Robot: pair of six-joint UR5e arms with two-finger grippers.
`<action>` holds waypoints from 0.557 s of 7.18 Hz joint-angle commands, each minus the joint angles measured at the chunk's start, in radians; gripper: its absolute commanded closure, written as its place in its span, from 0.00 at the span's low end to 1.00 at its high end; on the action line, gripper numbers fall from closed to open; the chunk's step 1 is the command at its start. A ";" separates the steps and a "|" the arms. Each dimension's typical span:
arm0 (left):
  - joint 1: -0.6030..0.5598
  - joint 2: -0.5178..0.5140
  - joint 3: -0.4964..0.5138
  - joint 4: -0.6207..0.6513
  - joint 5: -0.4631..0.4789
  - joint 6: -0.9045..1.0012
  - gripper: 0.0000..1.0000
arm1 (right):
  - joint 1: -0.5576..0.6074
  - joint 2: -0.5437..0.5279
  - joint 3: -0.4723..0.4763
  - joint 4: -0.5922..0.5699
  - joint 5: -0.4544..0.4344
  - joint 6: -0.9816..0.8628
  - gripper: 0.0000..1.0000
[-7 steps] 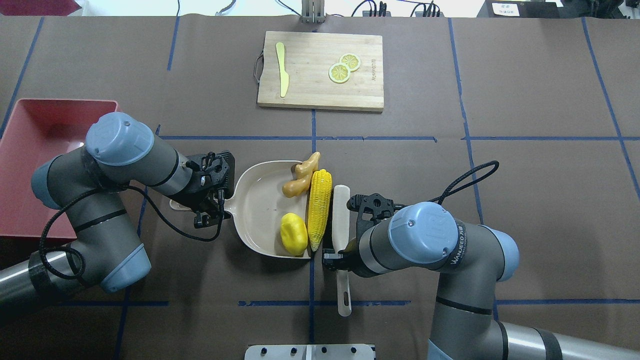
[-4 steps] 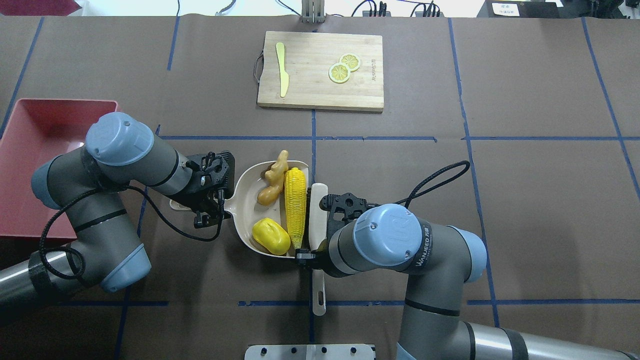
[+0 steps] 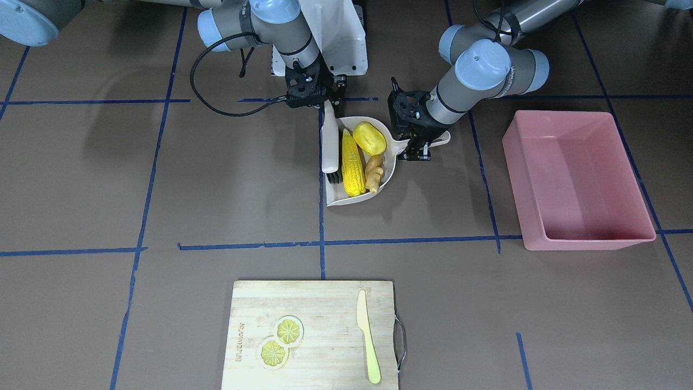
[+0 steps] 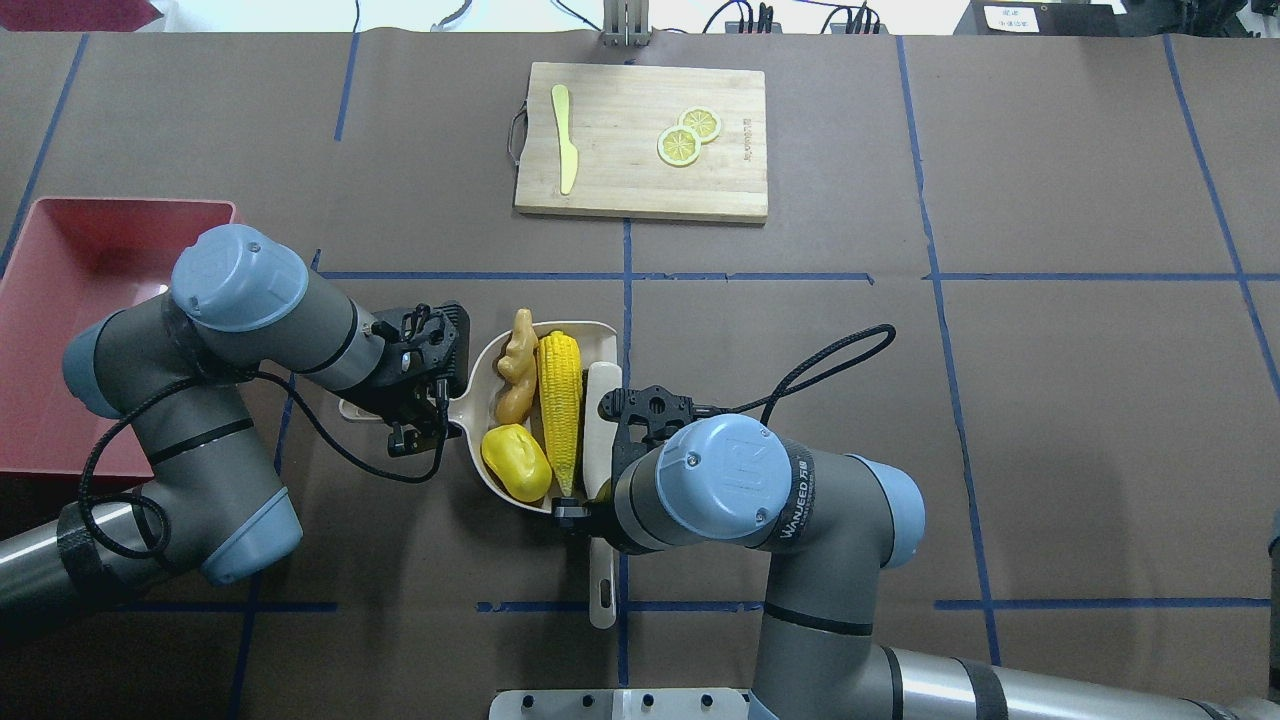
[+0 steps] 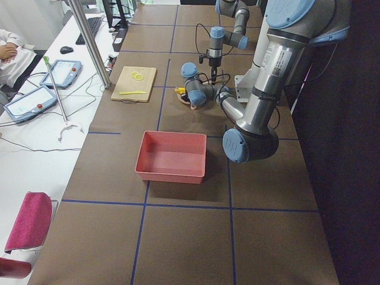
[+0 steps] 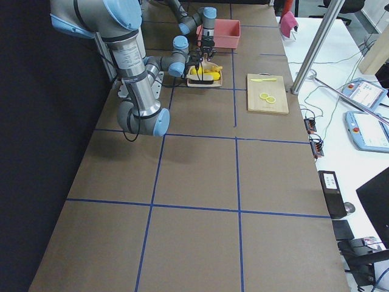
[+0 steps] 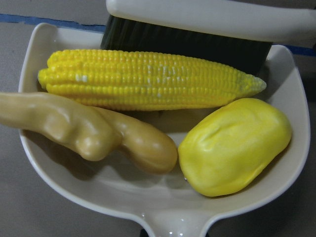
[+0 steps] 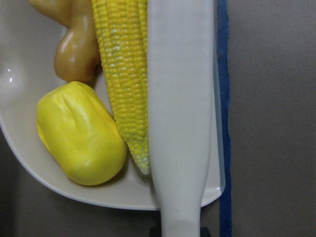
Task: Sweep and dump trash into bin
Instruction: 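Push the produce deeper into the dustpan with the brush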
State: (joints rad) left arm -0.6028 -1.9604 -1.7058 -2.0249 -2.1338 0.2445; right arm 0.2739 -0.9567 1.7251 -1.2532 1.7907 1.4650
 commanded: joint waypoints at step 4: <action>0.000 0.000 0.000 -0.001 -0.002 -0.001 1.00 | 0.001 -0.002 0.022 0.000 0.001 -0.003 1.00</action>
State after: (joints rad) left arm -0.6029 -1.9604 -1.7058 -2.0263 -2.1347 0.2439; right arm 0.2733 -0.9564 1.7374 -1.2533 1.7912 1.4620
